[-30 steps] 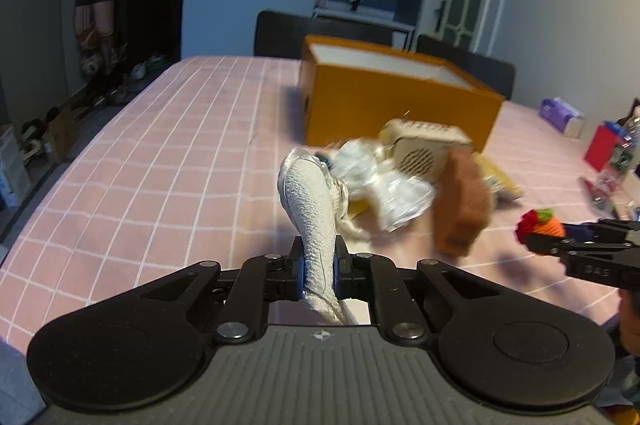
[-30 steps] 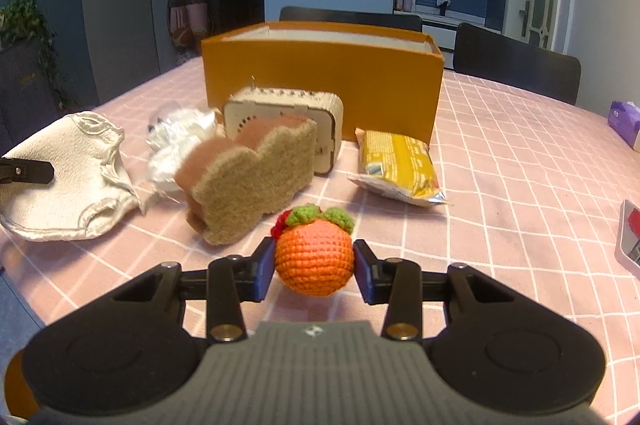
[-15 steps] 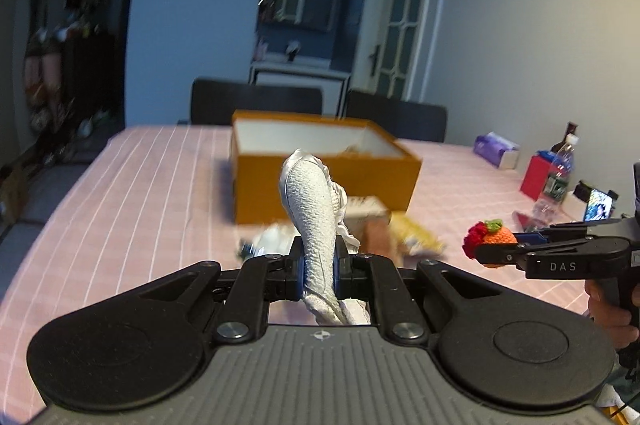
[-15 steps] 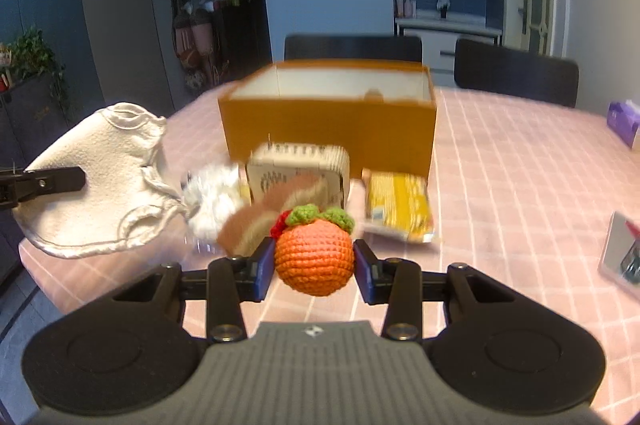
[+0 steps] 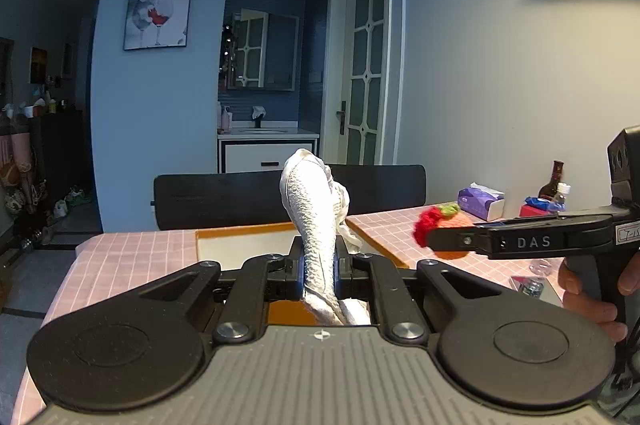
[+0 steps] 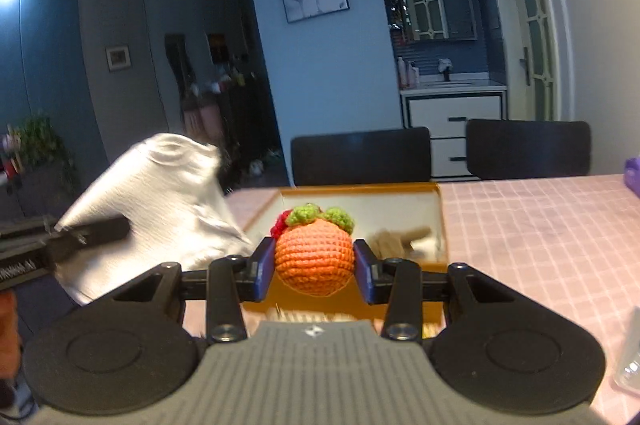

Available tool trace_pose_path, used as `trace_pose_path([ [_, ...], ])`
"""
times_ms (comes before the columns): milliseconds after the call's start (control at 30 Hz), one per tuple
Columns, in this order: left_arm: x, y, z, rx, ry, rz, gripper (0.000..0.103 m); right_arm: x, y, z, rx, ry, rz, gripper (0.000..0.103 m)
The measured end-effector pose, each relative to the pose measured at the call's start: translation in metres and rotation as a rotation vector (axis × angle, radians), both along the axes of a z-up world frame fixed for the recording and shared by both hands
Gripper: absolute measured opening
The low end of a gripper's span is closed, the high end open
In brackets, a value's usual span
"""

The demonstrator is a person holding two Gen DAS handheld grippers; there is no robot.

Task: Organize soft objects
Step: 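Carry the bib and fruit into the orange box and open both grippers, then withdraw both tools from the box toward the remaining items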

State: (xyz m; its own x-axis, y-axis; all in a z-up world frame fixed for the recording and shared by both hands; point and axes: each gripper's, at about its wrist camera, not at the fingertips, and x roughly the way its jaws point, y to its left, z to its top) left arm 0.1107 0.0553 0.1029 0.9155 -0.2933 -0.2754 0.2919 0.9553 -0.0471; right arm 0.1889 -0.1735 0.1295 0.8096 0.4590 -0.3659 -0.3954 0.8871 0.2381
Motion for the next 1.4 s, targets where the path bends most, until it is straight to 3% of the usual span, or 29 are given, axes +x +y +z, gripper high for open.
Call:
trace_pose_path([
  [233,0.076,-0.005,-0.001,-0.002,0.084,0.023,0.013,0.086,0.016,-0.01,-0.008,0.147,0.004,0.041],
  [367,0.12,-0.003,-0.017,-0.025,0.189,0.03,0.013,0.13,0.028,-0.033,-0.09,0.248,-0.019,0.041],
  [533,0.169,0.004,-0.044,-0.041,0.312,0.061,0.013,0.167,0.03,-0.069,-0.112,0.392,-0.032,0.041],
  [767,0.201,0.013,-0.077,-0.034,0.432,0.088,0.013,0.184,0.037,-0.077,-0.19,0.424,-0.052,0.041],
  [1100,0.213,0.007,-0.096,0.044,0.487,0.129,0.021,0.2,0.042,-0.087,-0.238,0.448,-0.059,0.042],
  [1200,0.213,0.007,-0.095,0.065,0.49,0.14,0.027,0.201,0.042,-0.087,-0.247,0.448,-0.065,0.042],
  [1300,0.212,0.004,-0.093,0.091,0.483,0.159,0.045,0.2,0.043,-0.085,-0.243,0.449,-0.062,0.05],
  [1400,0.21,0.005,-0.091,0.103,0.472,0.165,0.052,0.198,0.045,-0.083,-0.252,0.438,-0.067,0.052],
])
